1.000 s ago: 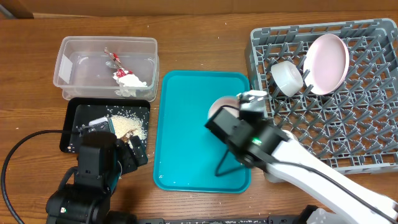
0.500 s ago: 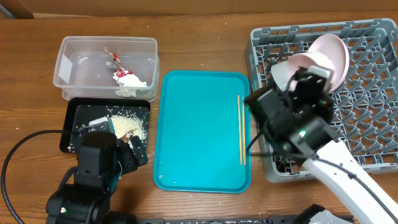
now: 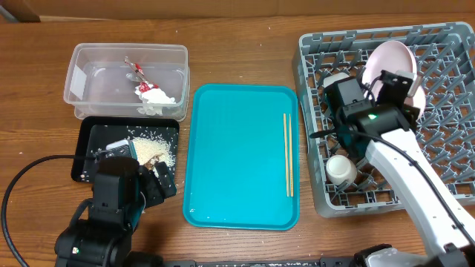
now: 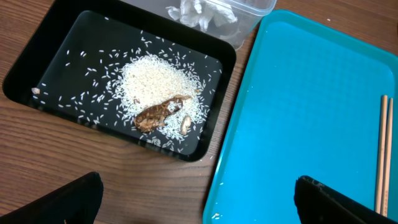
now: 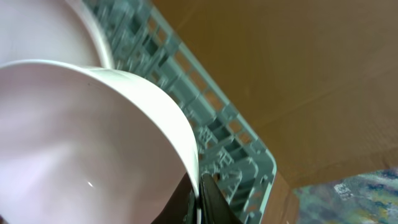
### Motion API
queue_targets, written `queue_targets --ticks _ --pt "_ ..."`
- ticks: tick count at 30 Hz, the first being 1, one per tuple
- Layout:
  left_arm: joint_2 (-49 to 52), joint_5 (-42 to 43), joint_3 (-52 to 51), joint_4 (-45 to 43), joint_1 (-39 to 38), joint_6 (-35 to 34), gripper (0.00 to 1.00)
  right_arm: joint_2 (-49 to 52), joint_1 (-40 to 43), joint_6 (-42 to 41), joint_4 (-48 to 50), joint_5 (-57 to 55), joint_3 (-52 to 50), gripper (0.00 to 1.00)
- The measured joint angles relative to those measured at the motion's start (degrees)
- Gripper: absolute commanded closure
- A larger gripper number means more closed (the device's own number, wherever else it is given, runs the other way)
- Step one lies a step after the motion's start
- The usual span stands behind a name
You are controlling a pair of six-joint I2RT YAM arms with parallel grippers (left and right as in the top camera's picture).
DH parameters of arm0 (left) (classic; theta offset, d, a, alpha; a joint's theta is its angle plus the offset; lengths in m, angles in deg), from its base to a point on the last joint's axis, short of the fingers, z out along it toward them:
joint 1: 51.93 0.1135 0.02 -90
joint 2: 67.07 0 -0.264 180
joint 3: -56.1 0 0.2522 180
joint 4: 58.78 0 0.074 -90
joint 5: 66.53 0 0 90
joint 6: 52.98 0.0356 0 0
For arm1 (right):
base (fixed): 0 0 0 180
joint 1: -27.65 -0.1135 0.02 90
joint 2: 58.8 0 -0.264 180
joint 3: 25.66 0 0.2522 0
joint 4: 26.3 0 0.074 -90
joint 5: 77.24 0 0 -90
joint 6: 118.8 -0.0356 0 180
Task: Sort waste into correct bins and load items into the dishwasher
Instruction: 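Carry the small pink bowl into the dish rack with the right gripper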
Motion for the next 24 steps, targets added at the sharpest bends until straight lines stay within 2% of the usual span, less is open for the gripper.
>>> queue_targets --ticks 10,24 --pt "0.0 0.0 0.0 0.0 0.0 0.0 0.0 9.0 0.0 -2.4 -4.1 4.3 -0.2 0.96" --pt "0.0 0.0 0.0 0.0 0.0 0.0 0.0 10.5 -2.3 -6.8 -10.2 3.9 -0.1 0.96"
